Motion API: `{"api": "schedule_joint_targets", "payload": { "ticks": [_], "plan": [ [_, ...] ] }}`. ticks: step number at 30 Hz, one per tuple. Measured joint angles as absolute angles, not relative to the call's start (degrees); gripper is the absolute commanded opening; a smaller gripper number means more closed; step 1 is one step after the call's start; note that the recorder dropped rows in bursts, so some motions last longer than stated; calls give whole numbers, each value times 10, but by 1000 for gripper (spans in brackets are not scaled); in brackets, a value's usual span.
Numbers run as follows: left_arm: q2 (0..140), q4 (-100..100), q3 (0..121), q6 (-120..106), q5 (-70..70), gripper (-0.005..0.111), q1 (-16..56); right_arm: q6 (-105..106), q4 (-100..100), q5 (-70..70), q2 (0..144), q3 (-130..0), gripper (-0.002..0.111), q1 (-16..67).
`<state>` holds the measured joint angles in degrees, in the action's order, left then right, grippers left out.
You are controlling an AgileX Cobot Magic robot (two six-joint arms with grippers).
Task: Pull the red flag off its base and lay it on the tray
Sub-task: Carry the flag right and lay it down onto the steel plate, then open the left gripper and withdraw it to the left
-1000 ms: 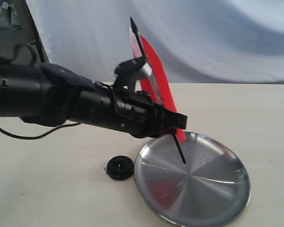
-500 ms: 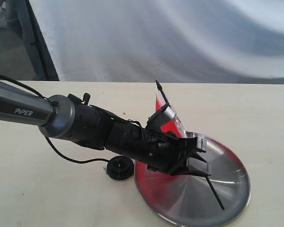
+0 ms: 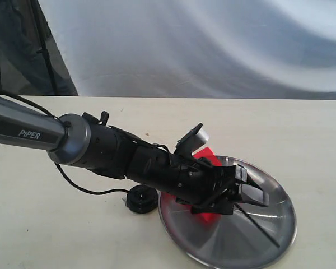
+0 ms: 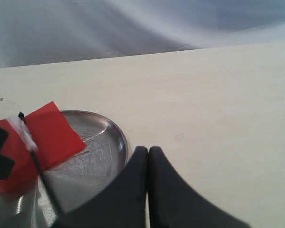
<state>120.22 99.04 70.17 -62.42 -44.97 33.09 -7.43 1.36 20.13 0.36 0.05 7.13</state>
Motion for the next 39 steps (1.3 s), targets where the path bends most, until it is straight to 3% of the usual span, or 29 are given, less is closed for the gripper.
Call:
{"api": "schedule_joint_targets", "payload": {
  "ticks": [4,7,12,13,17,22,27,33,39],
  "plan": [
    [1202,957,702,-623,-450,73,331,-74,14,201,4,1,0,71],
    [1202,929,702,-622,-450,56,331,-74,14,201,4,1,0,71],
    [1202,884,702,-621,-450,17,331,-74,14,201,4,1,0,71],
    [1202,873,702,-621,-450,0,331,-74,14,201,4,1,0,71],
    [1166,765,702,-634,-402,0,331,-74,14,201,4,1,0,71],
    [1071,469,702,-511,-276,0,331,-74,14,201,4,1,0,71],
    [987,93,684,-265,-297,0,331,-74,14,201,4,1,0,71],
    [860,-320,569,102,-401,0,331,-74,14,201,4,1,0,71],
    [580,-334,464,199,-402,0,331,-74,14,201,4,1,0,71]
  ]
}}
